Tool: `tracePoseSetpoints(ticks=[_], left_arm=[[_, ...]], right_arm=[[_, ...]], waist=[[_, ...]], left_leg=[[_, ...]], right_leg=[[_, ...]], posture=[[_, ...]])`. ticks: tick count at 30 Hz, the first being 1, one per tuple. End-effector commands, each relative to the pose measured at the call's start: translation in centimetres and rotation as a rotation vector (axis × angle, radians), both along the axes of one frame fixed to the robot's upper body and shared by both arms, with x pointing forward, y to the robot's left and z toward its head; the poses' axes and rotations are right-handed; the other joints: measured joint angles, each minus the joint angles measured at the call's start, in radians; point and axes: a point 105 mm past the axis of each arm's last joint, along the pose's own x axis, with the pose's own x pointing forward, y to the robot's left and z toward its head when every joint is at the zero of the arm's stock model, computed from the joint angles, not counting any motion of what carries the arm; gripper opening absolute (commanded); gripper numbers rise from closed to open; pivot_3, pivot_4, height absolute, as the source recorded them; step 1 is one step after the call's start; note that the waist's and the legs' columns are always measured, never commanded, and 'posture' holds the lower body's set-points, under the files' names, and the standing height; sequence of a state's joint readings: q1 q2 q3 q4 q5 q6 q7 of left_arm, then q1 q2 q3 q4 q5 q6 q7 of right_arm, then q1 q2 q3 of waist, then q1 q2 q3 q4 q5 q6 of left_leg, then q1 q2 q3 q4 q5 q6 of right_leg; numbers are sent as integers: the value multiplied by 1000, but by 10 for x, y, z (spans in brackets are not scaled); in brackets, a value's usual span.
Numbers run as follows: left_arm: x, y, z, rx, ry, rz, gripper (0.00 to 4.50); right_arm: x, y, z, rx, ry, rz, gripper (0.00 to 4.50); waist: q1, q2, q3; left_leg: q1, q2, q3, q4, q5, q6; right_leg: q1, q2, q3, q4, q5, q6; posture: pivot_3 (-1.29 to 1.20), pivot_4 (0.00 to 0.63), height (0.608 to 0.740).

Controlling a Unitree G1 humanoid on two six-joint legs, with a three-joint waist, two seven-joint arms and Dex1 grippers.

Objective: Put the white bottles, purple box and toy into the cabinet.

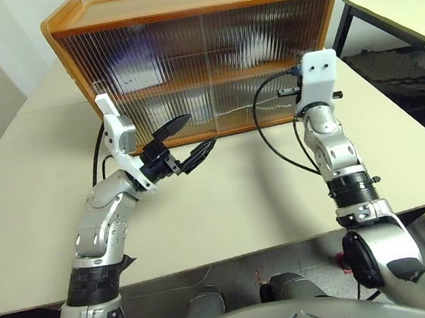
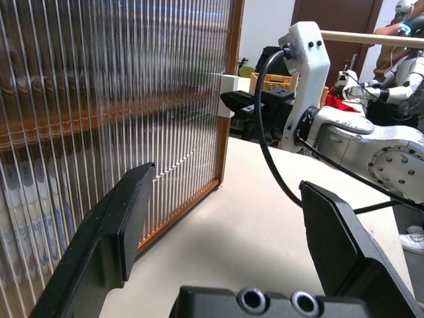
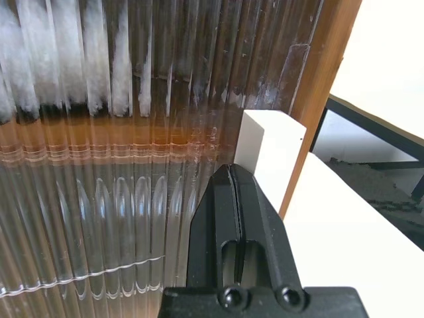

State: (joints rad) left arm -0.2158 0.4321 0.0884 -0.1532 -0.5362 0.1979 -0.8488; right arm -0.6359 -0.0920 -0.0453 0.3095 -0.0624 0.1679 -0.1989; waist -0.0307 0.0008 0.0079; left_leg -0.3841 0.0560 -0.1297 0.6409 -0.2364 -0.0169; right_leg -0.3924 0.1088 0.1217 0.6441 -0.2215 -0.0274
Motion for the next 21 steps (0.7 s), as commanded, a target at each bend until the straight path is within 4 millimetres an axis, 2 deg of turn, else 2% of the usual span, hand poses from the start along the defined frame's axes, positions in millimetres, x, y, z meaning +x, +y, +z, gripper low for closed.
tracePoseSetpoints(ticks=[1,6,8,11,13,16,19,21], left_arm=[[2,-4,-3,17,5,-13,4500],[1,-4,-3,18,4,-15,4500],[1,-4,-3,18,4,-16,4500],[1,-4,-4,20,6,-17,4500],[1,-4,-4,19,7,-18,4500],[1,-3,-4,19,10,-16,4500],[-1,0,-7,21,20,-8,4500],[-2,4,-9,19,30,8,4500]], right_arm=[[2,-8,5,-4,-18,-32,19],[-1,3,6,21,-31,56,19],[-6,14,9,54,-47,147,19],[-21,38,13,123,-59,371,19],[-28,44,13,109,-62,432,19],[-42,41,6,83,-48,471,19],[-57,27,-10,57,-16,481,19],[-64,10,-22,47,2,447,394]], waist=[[0,0,0],[-1,0,0],[-3,0,0],[-8,0,0],[-11,0,0],[-10,0,0],[-8,-1,-1],[-10,-1,-1]], left_leg=[[0,0,0,0,0,0],[0,0,0,0,0,0],[0,0,0,0,0,0],[0,0,1,0,0,0],[0,-2,2,0,0,0],[1,-7,0,0,0,0],[2,-8,-2,1,0,0],[2,-9,-1,1,0,0]], right_leg=[[0,0,0,0,0,0],[0,0,1,0,0,0],[0,0,0,0,0,0],[0,1,0,0,-1,1],[0,2,0,0,-1,1],[2,3,0,0,-2,3],[5,2,1,0,-3,4],[6,2,2,-1,-3,4]], posture=[[-68,0,740],[-69,0,740],[-71,0,740],[-72,0,740],[-72,0,740],[-73,4,740],[-73,5,740],[-72,6,740]])
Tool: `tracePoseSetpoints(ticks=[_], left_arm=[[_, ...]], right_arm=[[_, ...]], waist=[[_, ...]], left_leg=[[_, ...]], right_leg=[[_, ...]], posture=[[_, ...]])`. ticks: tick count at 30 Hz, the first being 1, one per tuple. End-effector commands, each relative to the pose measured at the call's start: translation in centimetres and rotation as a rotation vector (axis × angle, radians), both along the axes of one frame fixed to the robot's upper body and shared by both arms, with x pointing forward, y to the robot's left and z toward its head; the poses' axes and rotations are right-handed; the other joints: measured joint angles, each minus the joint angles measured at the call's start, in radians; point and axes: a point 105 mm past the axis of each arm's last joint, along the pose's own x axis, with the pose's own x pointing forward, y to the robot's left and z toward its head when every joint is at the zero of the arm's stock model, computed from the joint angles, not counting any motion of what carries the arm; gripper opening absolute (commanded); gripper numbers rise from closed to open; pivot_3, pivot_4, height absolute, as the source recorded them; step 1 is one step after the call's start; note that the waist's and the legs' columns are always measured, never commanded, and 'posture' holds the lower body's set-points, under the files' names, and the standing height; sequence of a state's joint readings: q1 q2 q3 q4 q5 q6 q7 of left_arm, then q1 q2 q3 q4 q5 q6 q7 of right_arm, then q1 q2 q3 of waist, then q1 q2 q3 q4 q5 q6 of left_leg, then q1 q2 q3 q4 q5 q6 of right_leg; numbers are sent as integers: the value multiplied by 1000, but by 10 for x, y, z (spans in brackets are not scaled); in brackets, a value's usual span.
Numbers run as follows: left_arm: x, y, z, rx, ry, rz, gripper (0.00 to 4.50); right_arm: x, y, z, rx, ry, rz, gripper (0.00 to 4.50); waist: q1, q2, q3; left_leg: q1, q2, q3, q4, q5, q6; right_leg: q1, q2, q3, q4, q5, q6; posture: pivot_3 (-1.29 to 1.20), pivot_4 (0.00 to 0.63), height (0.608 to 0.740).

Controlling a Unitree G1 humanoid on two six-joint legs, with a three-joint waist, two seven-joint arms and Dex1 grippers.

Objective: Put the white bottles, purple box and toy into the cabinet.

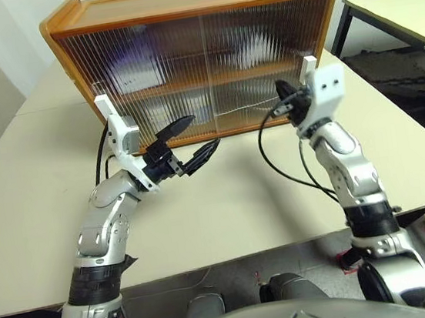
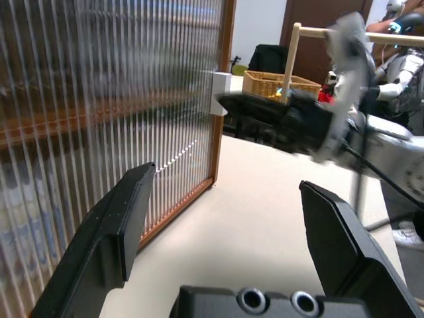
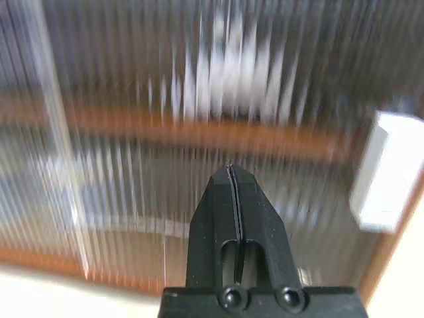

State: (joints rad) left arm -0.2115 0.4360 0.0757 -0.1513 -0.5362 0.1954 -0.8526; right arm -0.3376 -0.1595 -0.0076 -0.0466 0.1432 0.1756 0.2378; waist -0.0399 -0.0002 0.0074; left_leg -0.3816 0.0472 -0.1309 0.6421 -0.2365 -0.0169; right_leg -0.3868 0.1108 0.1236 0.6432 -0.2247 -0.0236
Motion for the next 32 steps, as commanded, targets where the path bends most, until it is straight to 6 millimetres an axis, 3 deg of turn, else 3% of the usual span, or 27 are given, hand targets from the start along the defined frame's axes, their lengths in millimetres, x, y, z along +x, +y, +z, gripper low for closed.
tracePoseSetpoints(ticks=[1,5,11,16,18,24,27,32], left_arm=[[-1,10,-8,11,25,32,4500],[-3,27,-16,-17,44,99,4500],[-9,60,-38,-18,82,231,4500],[-20,120,-58,-42,91,509,4500],[-26,151,-60,-63,77,654,4500],[-36,216,-62,-75,9,967,4500],[-36,225,-65,-84,8,999,4500],[-30,223,-74,-74,14,1003,4500]], right_arm=[[-9,-24,-12,-15,16,-37,633],[-15,-67,-35,-29,57,-110,2065],[-11,-103,-52,-78,63,-146,4380],[-13,-125,-71,-92,94,-168,4478],[-14,-125,-75,-92,95,-162,4478],[-12,-120,-74,-87,84,-134,4478],[-10,-120,-73,-86,82,-136,4478],[-9,-122,-70,-94,74,-144,4478]], waist=[[-1,0,0],[-2,0,0],[-7,0,0],[-13,1,0],[-12,1,0],[-12,1,0],[-11,0,0],[-11,0,-1]], left_leg=[[0,-1,0,0,0,0],[1,-2,0,1,0,0],[2,-3,-1,1,0,0],[2,1,-1,-1,0,0],[2,2,-1,-1,0,0],[2,3,-1,-1,0,0],[2,3,-1,-1,0,0],[2,1,-1,-1,0,0]], right_leg=[[1,0,0,0,0,0],[2,0,1,-1,-2,-3],[3,-2,1,-1,-1,-2],[2,-2,1,-1,-2,-3],[1,-2,1,-1,-3,-4],[2,-2,1,-1,-3,-4],[3,-2,1,-1,-2,-4],[3,-4,2,-1,-2,-4]], posture=[[-71,6,740],[-74,5,740],[-78,3,740],[-68,5,740],[-63,7,740],[-58,1,740],[-67,0,740],[-79,0,740]])
